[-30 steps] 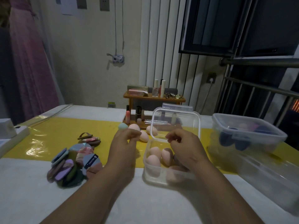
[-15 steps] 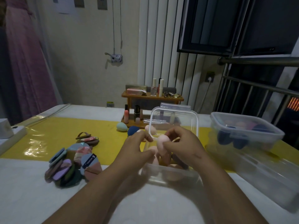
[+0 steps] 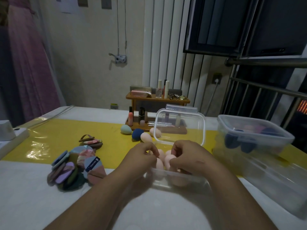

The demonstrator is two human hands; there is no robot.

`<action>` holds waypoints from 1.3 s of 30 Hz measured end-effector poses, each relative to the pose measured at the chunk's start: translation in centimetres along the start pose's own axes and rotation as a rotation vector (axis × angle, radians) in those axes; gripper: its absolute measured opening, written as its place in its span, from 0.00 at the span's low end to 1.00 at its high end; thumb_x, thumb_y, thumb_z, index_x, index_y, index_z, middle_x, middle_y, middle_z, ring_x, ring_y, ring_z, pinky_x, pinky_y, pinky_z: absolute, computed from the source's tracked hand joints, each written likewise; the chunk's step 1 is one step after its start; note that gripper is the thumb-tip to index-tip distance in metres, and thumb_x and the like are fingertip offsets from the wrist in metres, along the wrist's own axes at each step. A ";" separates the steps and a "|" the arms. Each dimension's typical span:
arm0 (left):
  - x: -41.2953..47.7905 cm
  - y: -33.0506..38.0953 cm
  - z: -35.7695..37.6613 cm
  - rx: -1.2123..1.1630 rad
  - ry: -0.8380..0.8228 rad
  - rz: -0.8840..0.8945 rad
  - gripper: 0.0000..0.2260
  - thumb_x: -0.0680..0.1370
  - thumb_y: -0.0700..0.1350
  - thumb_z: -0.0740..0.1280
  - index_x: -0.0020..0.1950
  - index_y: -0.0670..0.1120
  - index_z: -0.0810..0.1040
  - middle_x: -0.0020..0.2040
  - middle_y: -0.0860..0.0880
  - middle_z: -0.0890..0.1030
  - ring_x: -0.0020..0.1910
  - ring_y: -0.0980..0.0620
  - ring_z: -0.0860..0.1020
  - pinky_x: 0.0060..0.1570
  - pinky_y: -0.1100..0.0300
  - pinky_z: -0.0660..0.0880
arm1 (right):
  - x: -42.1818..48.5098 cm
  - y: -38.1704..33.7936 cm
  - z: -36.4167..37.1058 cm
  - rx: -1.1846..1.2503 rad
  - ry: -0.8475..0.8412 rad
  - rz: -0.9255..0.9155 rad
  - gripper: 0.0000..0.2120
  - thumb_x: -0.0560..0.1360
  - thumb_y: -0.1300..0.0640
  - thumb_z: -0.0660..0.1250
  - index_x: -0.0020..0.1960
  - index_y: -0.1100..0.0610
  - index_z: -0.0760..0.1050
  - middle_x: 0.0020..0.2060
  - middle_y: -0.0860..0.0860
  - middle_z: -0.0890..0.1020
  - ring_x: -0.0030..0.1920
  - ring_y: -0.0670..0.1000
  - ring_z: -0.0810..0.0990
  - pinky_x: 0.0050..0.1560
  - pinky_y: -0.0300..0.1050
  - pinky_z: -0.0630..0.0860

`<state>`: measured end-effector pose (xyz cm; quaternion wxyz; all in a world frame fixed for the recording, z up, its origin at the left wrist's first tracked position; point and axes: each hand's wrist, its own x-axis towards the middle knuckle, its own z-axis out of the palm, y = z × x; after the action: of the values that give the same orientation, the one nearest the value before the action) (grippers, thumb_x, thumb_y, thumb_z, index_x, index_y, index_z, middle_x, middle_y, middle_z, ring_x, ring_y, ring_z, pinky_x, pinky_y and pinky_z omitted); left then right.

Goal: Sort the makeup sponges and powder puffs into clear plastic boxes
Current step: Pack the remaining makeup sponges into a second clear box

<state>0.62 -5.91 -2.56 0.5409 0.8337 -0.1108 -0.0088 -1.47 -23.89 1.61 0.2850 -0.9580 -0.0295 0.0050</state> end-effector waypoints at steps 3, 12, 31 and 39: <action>0.1 -0.1 0.0 0.009 0.003 -0.002 0.09 0.68 0.37 0.64 0.38 0.50 0.79 0.38 0.48 0.77 0.36 0.50 0.76 0.37 0.55 0.71 | 0.1 0.0 -0.1 -0.081 0.013 -0.009 0.10 0.61 0.49 0.73 0.40 0.47 0.75 0.37 0.46 0.82 0.40 0.50 0.81 0.42 0.52 0.81; 0.2 -0.3 0.1 0.008 0.016 -0.004 0.10 0.68 0.35 0.66 0.38 0.50 0.79 0.37 0.49 0.77 0.36 0.50 0.77 0.37 0.54 0.73 | 0.0 -0.5 0.6 -0.225 0.004 -0.020 0.10 0.68 0.50 0.75 0.36 0.46 0.74 0.39 0.43 0.80 0.41 0.46 0.79 0.41 0.42 0.77; 0.6 0.0 -0.6 0.271 -0.144 0.233 0.23 0.74 0.33 0.63 0.39 0.63 0.82 0.72 0.62 0.66 0.70 0.59 0.58 0.64 0.63 0.56 | -1.3 -0.4 -1.7 -0.157 -0.150 0.021 0.12 0.63 0.57 0.78 0.42 0.51 0.77 0.40 0.46 0.84 0.43 0.50 0.83 0.46 0.50 0.83; 0.6 -0.1 -0.6 0.244 -0.155 0.214 0.23 0.73 0.32 0.63 0.39 0.61 0.84 0.73 0.61 0.66 0.73 0.55 0.58 0.70 0.55 0.58 | -1.7 -0.5 -2.5 -0.214 -0.103 0.036 0.07 0.68 0.55 0.74 0.43 0.50 0.78 0.41 0.45 0.83 0.44 0.49 0.82 0.47 0.49 0.83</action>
<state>1.30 -5.49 -2.32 0.4235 0.8733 -0.2407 -0.0020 -3.12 -24.92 3.95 0.1789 -0.9819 -0.0274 0.0560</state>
